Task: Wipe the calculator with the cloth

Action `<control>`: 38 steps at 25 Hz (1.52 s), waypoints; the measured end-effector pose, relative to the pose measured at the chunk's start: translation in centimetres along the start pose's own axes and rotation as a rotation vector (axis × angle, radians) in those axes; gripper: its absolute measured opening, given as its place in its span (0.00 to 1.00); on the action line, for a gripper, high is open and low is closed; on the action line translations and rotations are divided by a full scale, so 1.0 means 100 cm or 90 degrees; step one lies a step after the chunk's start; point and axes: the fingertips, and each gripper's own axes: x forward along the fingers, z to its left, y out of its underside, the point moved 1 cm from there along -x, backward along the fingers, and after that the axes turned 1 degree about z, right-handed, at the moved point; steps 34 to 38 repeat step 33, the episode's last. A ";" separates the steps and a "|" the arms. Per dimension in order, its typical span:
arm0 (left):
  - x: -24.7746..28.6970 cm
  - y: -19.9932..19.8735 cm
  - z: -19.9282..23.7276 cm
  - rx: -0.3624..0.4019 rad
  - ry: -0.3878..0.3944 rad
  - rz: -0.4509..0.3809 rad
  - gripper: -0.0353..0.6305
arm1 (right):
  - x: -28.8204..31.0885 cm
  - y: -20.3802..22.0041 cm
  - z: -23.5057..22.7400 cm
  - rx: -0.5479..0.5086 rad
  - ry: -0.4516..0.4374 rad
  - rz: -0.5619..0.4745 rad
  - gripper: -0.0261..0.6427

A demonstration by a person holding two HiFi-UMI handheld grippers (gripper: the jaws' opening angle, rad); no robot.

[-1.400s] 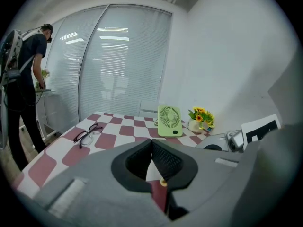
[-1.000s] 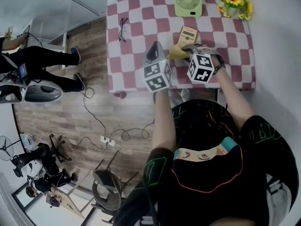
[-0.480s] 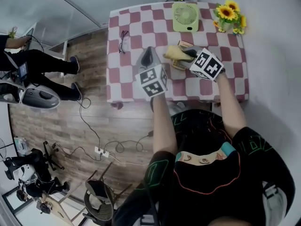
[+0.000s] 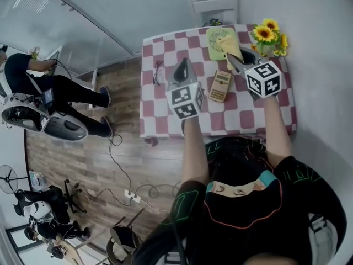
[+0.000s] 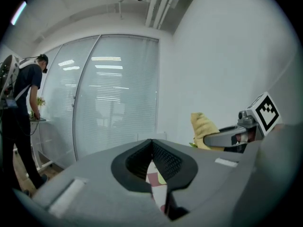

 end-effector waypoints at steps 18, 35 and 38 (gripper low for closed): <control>0.012 -0.081 0.002 0.107 0.007 -0.099 0.07 | -0.030 -0.085 -0.059 0.018 0.150 -0.155 0.22; 0.009 -0.068 -0.014 0.093 0.033 -0.095 0.07 | -0.038 -0.078 -0.053 -0.010 0.141 -0.165 0.22; 0.009 -0.068 -0.014 0.093 0.033 -0.095 0.07 | -0.038 -0.078 -0.053 -0.010 0.141 -0.165 0.22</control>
